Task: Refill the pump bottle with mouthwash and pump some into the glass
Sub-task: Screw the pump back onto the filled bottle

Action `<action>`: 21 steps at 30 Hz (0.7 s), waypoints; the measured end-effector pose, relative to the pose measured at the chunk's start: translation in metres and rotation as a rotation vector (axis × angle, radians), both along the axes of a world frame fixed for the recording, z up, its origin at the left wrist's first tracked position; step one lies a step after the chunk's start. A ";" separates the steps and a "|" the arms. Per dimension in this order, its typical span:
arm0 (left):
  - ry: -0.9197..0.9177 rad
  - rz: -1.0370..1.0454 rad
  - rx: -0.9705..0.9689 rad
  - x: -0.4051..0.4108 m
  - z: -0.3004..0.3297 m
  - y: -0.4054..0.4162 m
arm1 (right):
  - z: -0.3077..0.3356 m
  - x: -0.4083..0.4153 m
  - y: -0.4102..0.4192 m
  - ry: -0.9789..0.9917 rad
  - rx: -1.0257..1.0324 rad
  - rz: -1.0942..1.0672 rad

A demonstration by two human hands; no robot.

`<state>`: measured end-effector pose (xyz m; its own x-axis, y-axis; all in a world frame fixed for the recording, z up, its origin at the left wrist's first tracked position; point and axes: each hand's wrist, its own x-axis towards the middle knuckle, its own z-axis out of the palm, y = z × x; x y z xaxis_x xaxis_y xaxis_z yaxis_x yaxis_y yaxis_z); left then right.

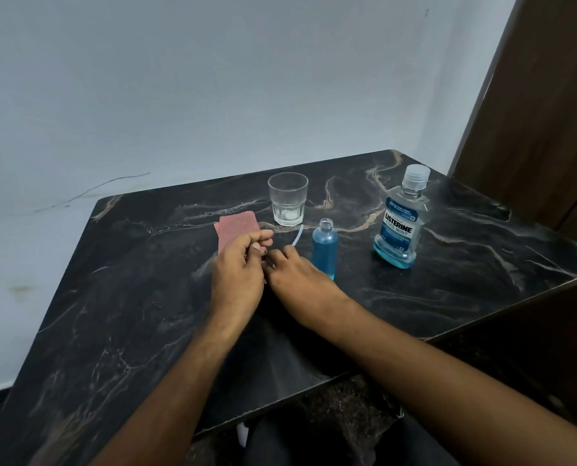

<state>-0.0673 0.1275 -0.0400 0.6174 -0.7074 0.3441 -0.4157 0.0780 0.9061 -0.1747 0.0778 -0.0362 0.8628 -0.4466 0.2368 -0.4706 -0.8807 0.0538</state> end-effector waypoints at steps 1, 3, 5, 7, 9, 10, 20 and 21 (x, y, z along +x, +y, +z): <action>0.016 -0.014 -0.006 0.000 -0.001 0.000 | -0.001 0.002 -0.001 0.019 0.007 -0.009; 0.035 -0.033 -0.014 -0.001 -0.002 0.000 | -0.001 0.004 -0.003 0.036 0.024 -0.020; 0.036 -0.038 -0.019 -0.001 -0.002 0.000 | 0.000 0.005 -0.004 0.038 0.041 -0.023; 0.038 -0.037 -0.031 0.000 -0.001 0.001 | 0.003 0.004 -0.004 0.021 0.053 -0.017; 0.035 -0.010 -0.071 0.002 0.001 0.001 | 0.008 0.001 -0.004 -0.039 0.040 -0.011; 0.035 0.018 -0.109 0.004 0.002 0.001 | 0.011 -0.001 -0.004 -0.081 0.031 -0.006; 0.172 0.160 -0.220 0.002 0.004 -0.002 | 0.083 -0.021 -0.002 -0.935 0.101 -0.024; 0.160 0.092 -0.160 -0.002 0.003 -0.004 | 0.093 -0.026 -0.003 -1.008 0.084 -0.052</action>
<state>-0.0692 0.1238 -0.0370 0.7321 -0.5902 0.3403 -0.2801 0.1945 0.9400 -0.2010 0.0745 0.0570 0.2570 -0.5262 0.8106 -0.3000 -0.8407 -0.4507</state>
